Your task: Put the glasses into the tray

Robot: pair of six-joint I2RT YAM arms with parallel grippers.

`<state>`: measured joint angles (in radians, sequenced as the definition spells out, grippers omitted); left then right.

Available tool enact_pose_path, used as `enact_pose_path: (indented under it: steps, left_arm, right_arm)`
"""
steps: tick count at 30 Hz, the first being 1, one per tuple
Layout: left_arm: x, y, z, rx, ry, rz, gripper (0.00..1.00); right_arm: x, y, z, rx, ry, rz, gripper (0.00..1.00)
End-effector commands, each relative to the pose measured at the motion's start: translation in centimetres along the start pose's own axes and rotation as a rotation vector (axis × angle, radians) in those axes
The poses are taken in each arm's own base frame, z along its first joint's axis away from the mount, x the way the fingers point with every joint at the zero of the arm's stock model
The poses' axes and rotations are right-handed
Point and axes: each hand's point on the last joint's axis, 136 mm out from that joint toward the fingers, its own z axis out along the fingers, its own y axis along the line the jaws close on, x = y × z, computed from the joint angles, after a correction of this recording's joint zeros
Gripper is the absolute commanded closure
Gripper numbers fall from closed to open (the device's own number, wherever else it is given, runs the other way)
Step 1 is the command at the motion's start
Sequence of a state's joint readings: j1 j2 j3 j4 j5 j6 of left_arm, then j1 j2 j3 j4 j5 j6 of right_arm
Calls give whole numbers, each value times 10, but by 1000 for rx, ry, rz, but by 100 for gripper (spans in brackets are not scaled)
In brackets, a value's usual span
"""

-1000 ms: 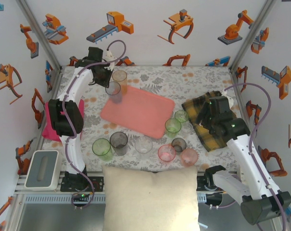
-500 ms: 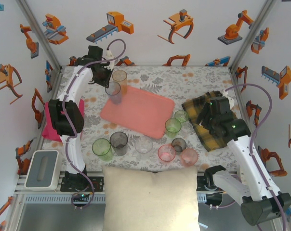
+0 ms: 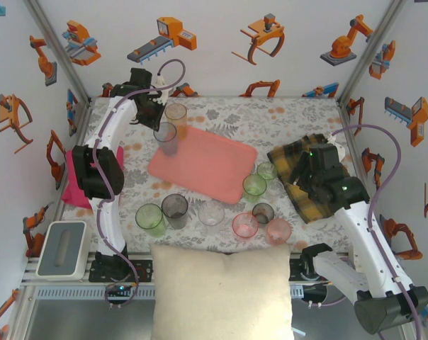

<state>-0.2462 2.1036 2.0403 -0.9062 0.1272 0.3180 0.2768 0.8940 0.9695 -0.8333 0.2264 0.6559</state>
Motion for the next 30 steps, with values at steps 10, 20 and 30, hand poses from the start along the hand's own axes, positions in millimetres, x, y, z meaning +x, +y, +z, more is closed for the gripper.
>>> enact_pose_path:
  steps: [10, 20, 30]
  left_arm:
    - [-4, 5, 0, -5, -5, 5, 78]
    - [-8, 9, 0, -17, -10, 12, 72]
    - [-16, 10, -21, -37, -45, 27, 52]
  right_arm:
    - [-1, -1, -3, 5, -7, 6, 32]
    - [-2, 0, -3, 5, -8, 4, 32]
    - [0, -2, -3, 6, -7, 7, 32]
